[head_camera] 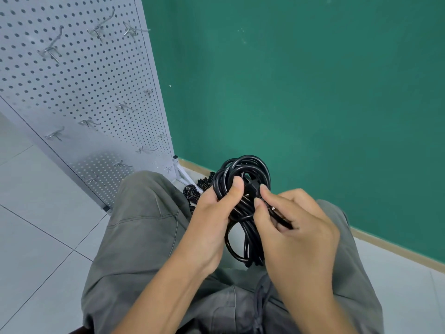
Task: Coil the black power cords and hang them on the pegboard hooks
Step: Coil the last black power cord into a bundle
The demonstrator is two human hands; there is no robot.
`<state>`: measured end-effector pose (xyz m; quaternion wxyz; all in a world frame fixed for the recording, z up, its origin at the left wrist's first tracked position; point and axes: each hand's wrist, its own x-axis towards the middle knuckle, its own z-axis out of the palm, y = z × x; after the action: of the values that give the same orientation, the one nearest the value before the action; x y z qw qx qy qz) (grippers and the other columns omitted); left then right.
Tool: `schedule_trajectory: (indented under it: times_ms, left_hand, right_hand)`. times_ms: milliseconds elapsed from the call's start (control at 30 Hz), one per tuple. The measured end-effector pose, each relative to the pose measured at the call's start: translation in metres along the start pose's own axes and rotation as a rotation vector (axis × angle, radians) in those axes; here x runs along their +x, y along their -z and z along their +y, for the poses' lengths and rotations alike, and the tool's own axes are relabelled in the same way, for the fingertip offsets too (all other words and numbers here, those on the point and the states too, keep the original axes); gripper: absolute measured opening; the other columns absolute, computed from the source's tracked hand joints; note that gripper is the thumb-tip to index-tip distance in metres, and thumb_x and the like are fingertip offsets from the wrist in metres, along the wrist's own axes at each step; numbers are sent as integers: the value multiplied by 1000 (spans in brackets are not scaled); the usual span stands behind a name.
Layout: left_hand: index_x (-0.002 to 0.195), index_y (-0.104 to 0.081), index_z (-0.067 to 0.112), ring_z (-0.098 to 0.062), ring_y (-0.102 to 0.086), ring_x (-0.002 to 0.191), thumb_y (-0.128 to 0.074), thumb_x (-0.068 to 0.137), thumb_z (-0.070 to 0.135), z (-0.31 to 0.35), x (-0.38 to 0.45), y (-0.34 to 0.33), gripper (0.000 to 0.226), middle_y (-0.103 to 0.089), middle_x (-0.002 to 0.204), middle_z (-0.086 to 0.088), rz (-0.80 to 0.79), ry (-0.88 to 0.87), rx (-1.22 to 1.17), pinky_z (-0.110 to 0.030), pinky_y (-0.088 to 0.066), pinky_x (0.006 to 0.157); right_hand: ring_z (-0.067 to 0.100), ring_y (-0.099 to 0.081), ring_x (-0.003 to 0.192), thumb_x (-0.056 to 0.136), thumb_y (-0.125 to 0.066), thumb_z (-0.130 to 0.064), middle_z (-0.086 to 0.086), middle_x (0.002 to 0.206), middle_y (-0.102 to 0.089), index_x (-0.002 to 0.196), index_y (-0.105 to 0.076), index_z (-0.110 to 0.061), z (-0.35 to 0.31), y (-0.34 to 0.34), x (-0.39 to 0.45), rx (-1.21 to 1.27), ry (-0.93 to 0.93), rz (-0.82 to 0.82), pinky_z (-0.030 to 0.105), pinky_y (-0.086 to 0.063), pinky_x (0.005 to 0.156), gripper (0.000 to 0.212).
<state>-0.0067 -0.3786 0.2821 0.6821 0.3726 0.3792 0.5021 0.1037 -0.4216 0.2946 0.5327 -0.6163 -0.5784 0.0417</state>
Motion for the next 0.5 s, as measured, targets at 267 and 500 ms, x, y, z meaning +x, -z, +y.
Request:
schedule_trajectory:
  times_ms: [267,500]
  left_hand:
    - [132,-63,11,-20,-66,124,-58,93,40,-4,0,1,49,-73,126,-7,19,-22,45,-46,-44,114]
    - [117,-70,30,-21,-66,121,-57,97,44,-12,1,4,27,-74,119,-1,-10,-96,234,-52,-45,112]
  right_hand:
    - [17,-49,53,90,-73,-5,-4,73,-55,81,-77,-5,3,9,10,-136,124,-162,28,-41,51,10]
    - [18,-21,51,85,-73,0,-2,77,-32,73,-58,-7,-6,11,10,-461,250,-357,29,-24,45,20]
